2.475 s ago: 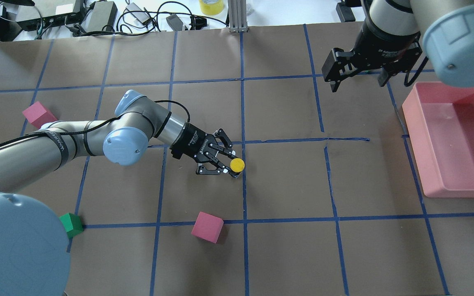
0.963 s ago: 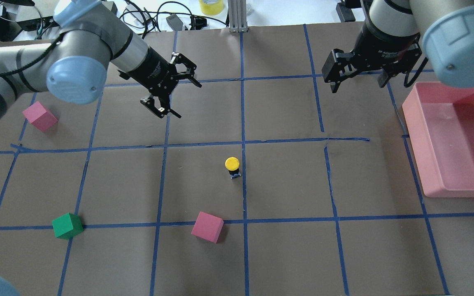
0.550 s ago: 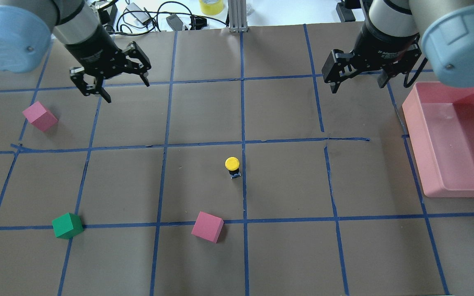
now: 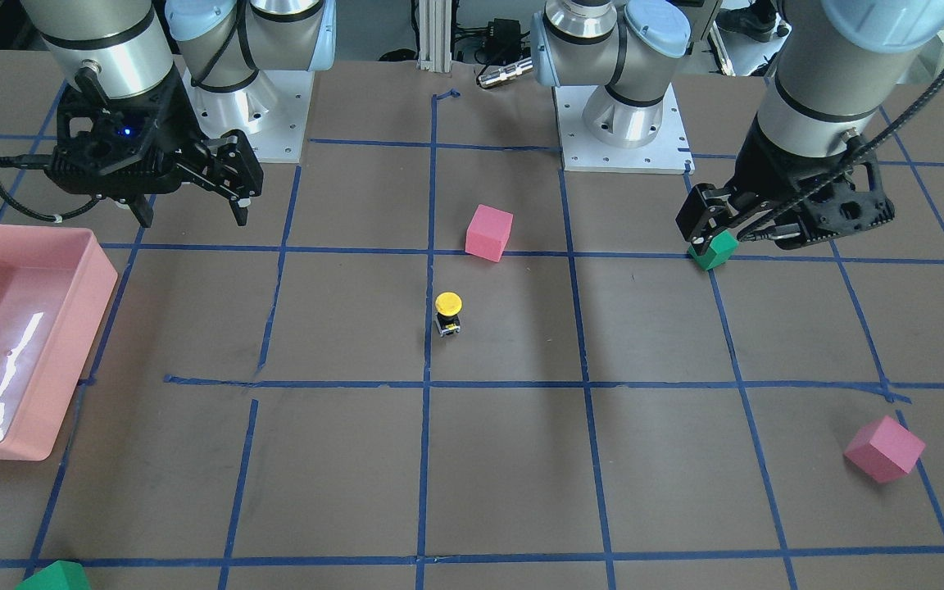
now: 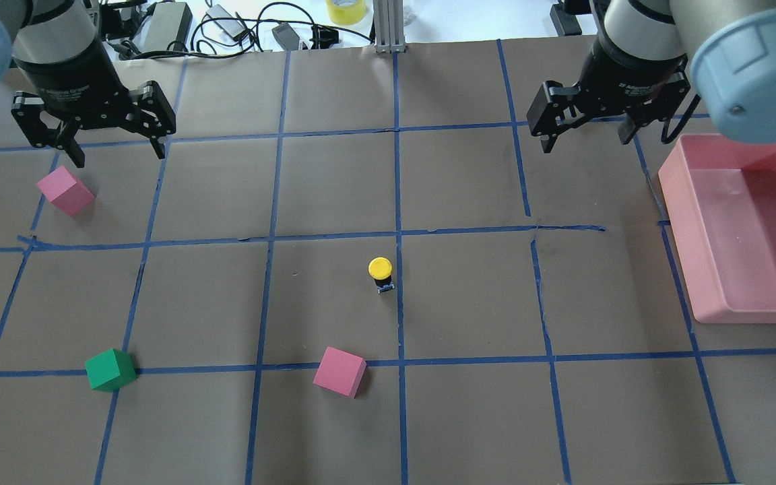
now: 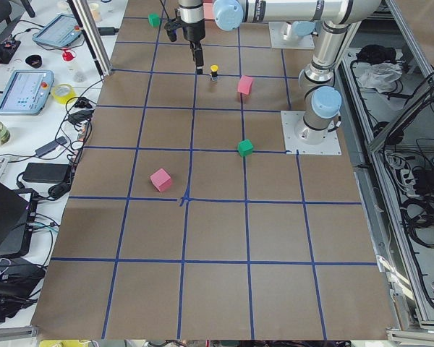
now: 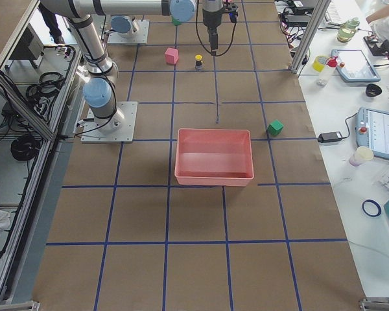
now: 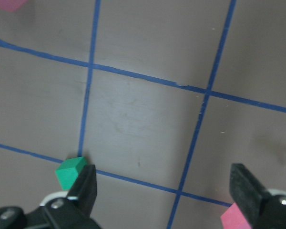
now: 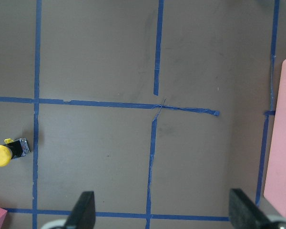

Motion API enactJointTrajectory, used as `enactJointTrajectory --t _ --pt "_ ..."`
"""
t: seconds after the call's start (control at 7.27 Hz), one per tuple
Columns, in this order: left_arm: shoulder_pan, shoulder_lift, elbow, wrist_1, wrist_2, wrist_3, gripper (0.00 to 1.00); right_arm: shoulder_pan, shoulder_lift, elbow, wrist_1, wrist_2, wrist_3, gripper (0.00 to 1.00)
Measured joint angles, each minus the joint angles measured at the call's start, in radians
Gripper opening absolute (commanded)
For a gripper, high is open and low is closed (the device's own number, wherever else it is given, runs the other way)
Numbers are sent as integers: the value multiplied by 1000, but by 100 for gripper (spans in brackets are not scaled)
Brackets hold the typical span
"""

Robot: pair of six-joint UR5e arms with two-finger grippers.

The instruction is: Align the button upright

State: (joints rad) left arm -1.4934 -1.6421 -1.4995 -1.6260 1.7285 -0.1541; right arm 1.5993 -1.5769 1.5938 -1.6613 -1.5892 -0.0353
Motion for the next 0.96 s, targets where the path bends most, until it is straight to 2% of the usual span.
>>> enactJointTrajectory --t 0.28,0.69,0.96 --pt "-5 6 -11 15 -60 23 100 0 0 0 0 0 0 100" --pt "-8 41 -13 15 -147 174 100 1 -1 0 0 0 0 100" --pt "-8 59 -22 11 -167 193 100 1 0 0 1 0 0 100"
